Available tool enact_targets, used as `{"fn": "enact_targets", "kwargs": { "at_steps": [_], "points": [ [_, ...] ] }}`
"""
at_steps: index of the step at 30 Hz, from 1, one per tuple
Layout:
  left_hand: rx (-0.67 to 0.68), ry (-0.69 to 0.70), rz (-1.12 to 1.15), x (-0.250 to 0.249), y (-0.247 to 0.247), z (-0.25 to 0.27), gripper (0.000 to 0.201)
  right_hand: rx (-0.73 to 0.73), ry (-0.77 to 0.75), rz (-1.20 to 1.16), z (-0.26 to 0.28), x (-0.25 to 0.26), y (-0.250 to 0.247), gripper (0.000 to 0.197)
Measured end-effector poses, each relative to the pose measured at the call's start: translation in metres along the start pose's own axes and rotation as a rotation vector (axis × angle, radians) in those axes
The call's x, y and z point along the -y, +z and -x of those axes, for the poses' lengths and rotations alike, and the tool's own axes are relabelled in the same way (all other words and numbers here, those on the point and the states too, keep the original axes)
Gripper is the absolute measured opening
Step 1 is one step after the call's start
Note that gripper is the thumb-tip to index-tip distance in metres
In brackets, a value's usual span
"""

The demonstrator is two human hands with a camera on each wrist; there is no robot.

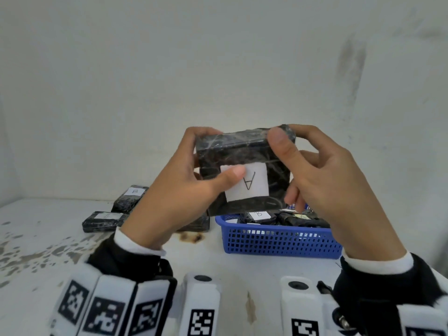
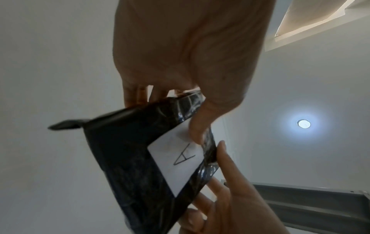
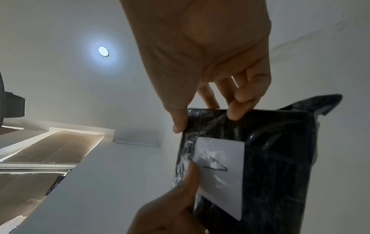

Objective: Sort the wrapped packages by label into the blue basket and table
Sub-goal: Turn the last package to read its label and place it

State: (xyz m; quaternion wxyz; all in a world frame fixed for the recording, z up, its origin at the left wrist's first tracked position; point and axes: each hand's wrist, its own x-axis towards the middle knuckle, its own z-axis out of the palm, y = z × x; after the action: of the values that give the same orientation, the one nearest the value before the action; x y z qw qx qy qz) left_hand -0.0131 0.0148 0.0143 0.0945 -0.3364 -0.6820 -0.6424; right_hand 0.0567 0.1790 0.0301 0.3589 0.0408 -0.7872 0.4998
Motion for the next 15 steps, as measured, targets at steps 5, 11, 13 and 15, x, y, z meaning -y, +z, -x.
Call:
{"fn": "enact_targets", "kwargs": {
  "at_steps": [5, 11, 13, 15],
  "points": [
    [-0.172, 0.027, 0.068, 0.007, -0.007, -0.007, 0.044, 0.042, -0.037, 0.03, -0.002, -0.009, -0.003, 0.042],
    [-0.221, -0.031, 0.276, 0.007, -0.024, -0.006, 0.055, 0.121, 0.043, 0.03, -0.005, -0.022, 0.006, 0.057],
    [-0.184, -0.086, 0.271, 0.011, -0.028, -0.006, 0.052, 0.214, 0.095, -0.085, -0.005, -0.029, 0.015, 0.065],
    [-0.171, -0.162, 0.228, 0.018, -0.032, -0.008, 0.042, 0.261, 0.151, -0.242, -0.007, -0.035, 0.03, 0.07]
  ]
}}
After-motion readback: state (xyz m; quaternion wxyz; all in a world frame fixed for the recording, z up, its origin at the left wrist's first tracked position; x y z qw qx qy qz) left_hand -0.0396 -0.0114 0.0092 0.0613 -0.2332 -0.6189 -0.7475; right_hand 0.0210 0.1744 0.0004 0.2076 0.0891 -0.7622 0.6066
